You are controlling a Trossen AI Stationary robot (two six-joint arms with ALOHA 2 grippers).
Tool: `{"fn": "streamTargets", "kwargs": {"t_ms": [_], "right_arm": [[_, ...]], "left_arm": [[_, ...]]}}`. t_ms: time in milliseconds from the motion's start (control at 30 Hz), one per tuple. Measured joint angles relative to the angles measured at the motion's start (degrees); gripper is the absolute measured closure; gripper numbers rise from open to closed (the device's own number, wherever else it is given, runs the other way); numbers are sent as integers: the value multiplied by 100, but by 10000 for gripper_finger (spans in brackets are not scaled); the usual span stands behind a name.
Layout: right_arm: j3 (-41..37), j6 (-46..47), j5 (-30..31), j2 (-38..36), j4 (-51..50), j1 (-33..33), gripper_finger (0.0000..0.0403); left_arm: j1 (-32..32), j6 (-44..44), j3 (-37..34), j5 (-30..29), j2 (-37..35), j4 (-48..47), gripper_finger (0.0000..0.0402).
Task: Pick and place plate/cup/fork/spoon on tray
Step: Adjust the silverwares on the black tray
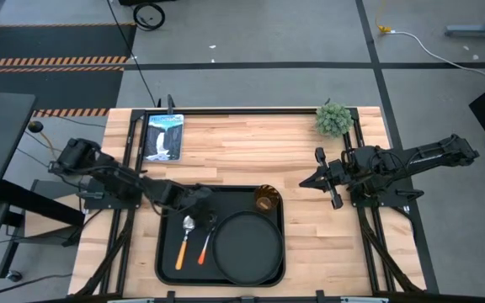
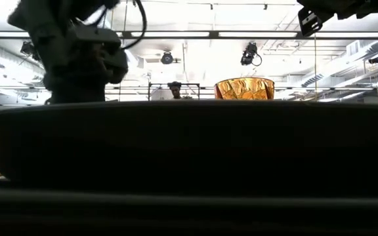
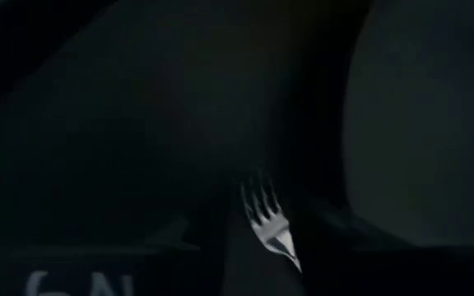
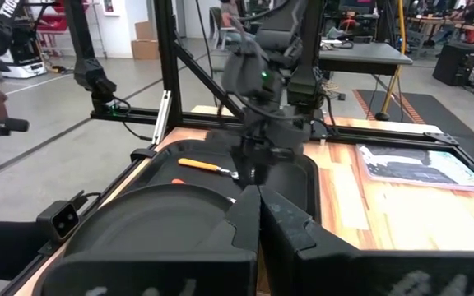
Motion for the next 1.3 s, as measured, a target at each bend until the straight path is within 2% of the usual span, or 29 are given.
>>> {"fn": "streamTargets", "kwargs": {"t_ms": [167, 300, 1033, 1300], "right_arm": [[0, 1, -1, 1, 0, 0, 393], [0, 2, -1, 1, 0, 0, 393], [0, 5, -1, 2, 10, 0, 393], [0, 4, -3, 2, 11, 0, 393]], "left_arm": [[179, 389, -3, 177, 143, 12, 243], [204, 622, -4, 257, 171, 36, 235], [196, 821, -24, 410, 462, 364, 253], [196, 895, -24, 412, 460, 367, 287]]}}
